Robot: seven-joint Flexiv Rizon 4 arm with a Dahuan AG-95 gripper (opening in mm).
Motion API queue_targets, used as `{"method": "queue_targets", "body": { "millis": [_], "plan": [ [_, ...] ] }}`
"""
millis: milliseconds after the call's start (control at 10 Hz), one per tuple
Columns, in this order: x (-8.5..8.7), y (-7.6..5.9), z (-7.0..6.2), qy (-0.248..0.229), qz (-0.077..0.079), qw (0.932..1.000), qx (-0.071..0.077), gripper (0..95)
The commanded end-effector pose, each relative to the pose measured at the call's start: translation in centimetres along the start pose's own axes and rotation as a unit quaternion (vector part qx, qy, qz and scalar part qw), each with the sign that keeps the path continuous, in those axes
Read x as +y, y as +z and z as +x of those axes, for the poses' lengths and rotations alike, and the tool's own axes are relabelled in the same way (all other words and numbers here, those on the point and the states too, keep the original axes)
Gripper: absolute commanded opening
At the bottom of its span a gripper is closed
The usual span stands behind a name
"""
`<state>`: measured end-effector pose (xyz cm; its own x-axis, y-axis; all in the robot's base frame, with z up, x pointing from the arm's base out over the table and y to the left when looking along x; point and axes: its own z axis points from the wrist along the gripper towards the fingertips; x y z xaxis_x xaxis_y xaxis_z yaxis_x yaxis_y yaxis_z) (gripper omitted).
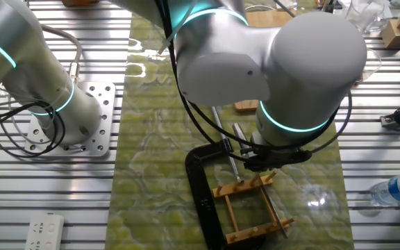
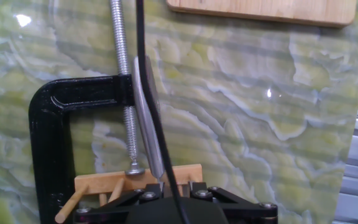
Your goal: Put the knife on the cutting board
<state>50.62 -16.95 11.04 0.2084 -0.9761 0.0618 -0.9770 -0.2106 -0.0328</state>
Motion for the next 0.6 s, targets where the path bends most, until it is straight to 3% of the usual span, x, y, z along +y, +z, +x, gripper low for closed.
{"method": "queue_targets", "body": {
  "millis": [100, 600],
  "plan": [
    [-0.04, 0.32, 0.03, -0.002, 0.001, 1.0, 0.0, 19.0],
    [0.14, 0.39, -0.36, 0.005, 0.0, 1.0, -0.004, 19.0]
  ]
}}
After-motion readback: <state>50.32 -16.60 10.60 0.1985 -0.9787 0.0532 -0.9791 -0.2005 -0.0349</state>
